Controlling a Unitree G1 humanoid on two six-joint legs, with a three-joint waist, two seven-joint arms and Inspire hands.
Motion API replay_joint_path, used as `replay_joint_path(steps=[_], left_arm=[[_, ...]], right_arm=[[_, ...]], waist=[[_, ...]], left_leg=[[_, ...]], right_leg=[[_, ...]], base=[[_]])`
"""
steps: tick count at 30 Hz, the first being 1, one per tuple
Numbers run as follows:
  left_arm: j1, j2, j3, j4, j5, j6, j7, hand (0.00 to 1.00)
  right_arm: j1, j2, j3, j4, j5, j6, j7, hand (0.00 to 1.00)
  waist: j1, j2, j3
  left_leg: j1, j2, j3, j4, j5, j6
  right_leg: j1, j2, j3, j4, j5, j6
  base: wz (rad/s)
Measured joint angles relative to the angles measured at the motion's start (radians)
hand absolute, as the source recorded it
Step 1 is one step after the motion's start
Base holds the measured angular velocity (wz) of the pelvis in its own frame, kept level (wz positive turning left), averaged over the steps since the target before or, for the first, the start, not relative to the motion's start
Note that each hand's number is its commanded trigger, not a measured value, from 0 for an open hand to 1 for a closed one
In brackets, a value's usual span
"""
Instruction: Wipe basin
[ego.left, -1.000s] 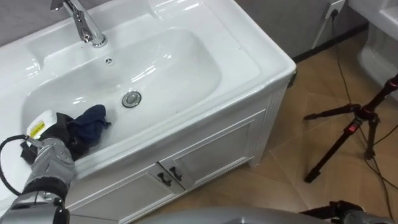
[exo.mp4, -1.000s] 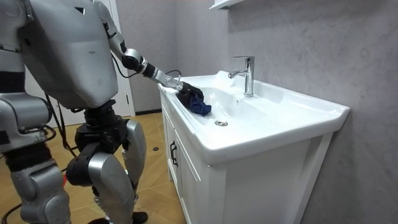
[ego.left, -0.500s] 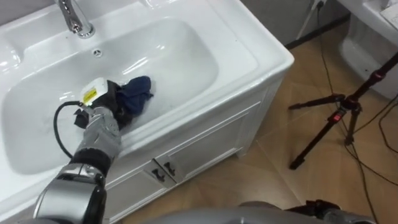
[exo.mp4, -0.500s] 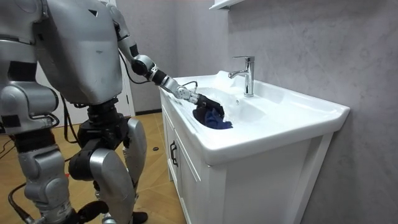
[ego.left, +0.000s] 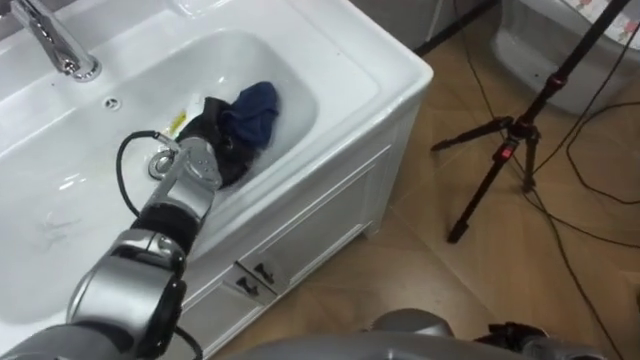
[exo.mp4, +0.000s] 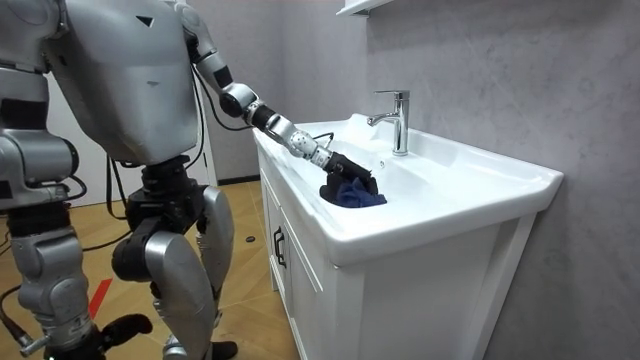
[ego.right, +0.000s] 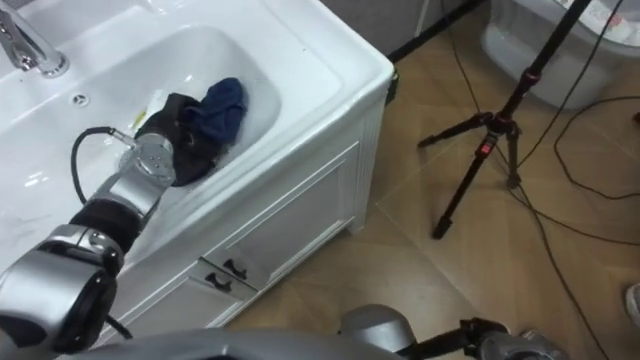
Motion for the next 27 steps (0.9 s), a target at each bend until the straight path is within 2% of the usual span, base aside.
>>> replay_joint_path(steps=[4, 9, 11, 14, 16, 17, 20, 21, 22, 25, 26, 27], left_arm=[[0.0, 0.001, -0.055, -0.115, -0.001, 0.004, -0.039, 1.0], [0.0, 0.008, -0.089, -0.245, -0.003, 0.033, -0.102, 1.0], [-0.003, 0.007, -0.102, -0.293, -0.004, 0.033, -0.112, 1.0], [-0.018, -0.018, -0.128, -0.313, -0.003, 0.028, -0.146, 1.0], [-0.021, -0.049, -0.12, -0.305, 0.017, 0.016, -0.148, 1.0], [-0.021, -0.048, -0.115, -0.302, 0.022, 0.013, -0.149, 1.0], [-0.01, -0.048, -0.083, -0.267, 0.031, -0.026, -0.153, 1.0], [0.019, -0.048, -0.046, -0.255, 0.031, -0.054, -0.149, 1.0], [0.035, -0.048, -0.029, -0.25, 0.03, -0.067, -0.145, 1.0], [0.132, -0.055, 0.076, -0.216, 0.03, -0.155, -0.134, 1.0], [0.142, -0.055, 0.095, -0.211, 0.03, -0.164, -0.131, 1.0], [0.161, -0.055, 0.136, -0.193, 0.031, -0.176, -0.124, 1.0]], right_arm=[[0.006, 0.001, 0.009, -0.003, -0.025, 0.003, 0.013, 0.0], [0.009, 0.001, 0.009, -0.005, -0.073, 0.012, 0.009, 0.0], [0.018, 0.001, 0.009, -0.014, -0.073, 0.013, 0.003, 0.0], [0.043, 0.003, 0.009, -0.049, -0.079, 0.022, -0.004, 0.0], [0.055, 0.006, 0.009, -0.055, -0.084, 0.034, -0.008, 0.0], [0.06, 0.007, 0.009, -0.058, -0.083, 0.036, -0.008, 0.0], [0.091, 0.009, 0.006, -0.075, -0.077, 0.052, -0.01, 0.0], [0.097, 0.011, 0.004, -0.07, -0.079, 0.055, -0.012, 0.0], [0.1, 0.013, 0.003, -0.07, -0.079, 0.056, -0.014, 0.0], [0.128, 0.016, -0.036, -0.082, -0.103, 0.072, -0.025, 0.0], [0.133, 0.016, -0.049, -0.088, -0.105, 0.075, -0.028, 0.0], [0.151, 0.016, -0.076, -0.105, -0.109, 0.077, -0.039, 0.0]], waist=[[-0.015, 0.015, 0.0027], [-0.017, 0.015, 0.0025], [-0.017, 0.014, 0.0027], [-0.028, 0.012, 0.0041], [-0.028, 0.007, 0.0082], [-0.026, 0.007, 0.0085], [-0.011, -0.008, 0.0174], [-0.006, -0.015, 0.0159], [-0.002, -0.021, 0.0155], [0.025, -0.048, 0.0006], [0.036, -0.05, -0.0016], [0.067, -0.052, -0.0035]], left_leg=[[0.002, -0.005, 0.0, 0.003, -0.001, 0.003], [0.007, -0.01, -0.002, 0.004, -0.002, 0.003], [0.015, -0.013, -0.006, 0.004, -0.003, 0.005], [0.024, -0.013, -0.007, 0.005, -0.006, 0.011], [0.034, -0.012, -0.004, 0.005, -0.008, 0.013], [0.036, -0.012, -0.004, 0.004, -0.008, 0.013], [0.052, -0.011, -0.006, 0.003, -0.008, 0.013], [0.06, -0.012, -0.005, 0.002, -0.008, 0.013], [0.063, -0.011, -0.005, 0.002, -0.008, 0.013], [0.089, -0.001, -0.005, 0.005, -0.008, 0.013], [0.094, 0.002, -0.005, 0.004, -0.009, 0.012], [0.106, 0.006, -0.007, 0.002, -0.011, 0.008]], right_leg=[[0.007, -0.008, -0.012, 0.0, 0.002, 0.009], [0.016, -0.016, -0.018, -0.001, 0.006, 0.016], [0.023, -0.017, -0.014, 0.0, 0.006, 0.019], [0.031, -0.016, -0.007, 0.001, 0.005, 0.023], [0.037, -0.012, 0.002, 0.001, 0.003, 0.024], [0.037, -0.011, 0.004, 0.001, 0.003, 0.023], [0.041, -0.003, 0.021, 0.017, -0.002, 0.017], [0.043, 0.001, 0.029, 0.02, -0.005, 0.013], [0.047, 0.002, 0.028, 0.021, -0.005, 0.011], [0.072, 0.014, 0.037, 0.019, -0.009, 0.001], [0.074, 0.017, 0.041, 0.02, -0.01, -0.001], [0.081, 0.026, 0.049, 0.018, -0.006, -0.007]], base=[[0.11], [0.06], [-0.04], [-0.09], [-0.14], [-0.18], [-0.16], [-0.22], [-0.31], [-0.22], [-0.2], [-0.24]])
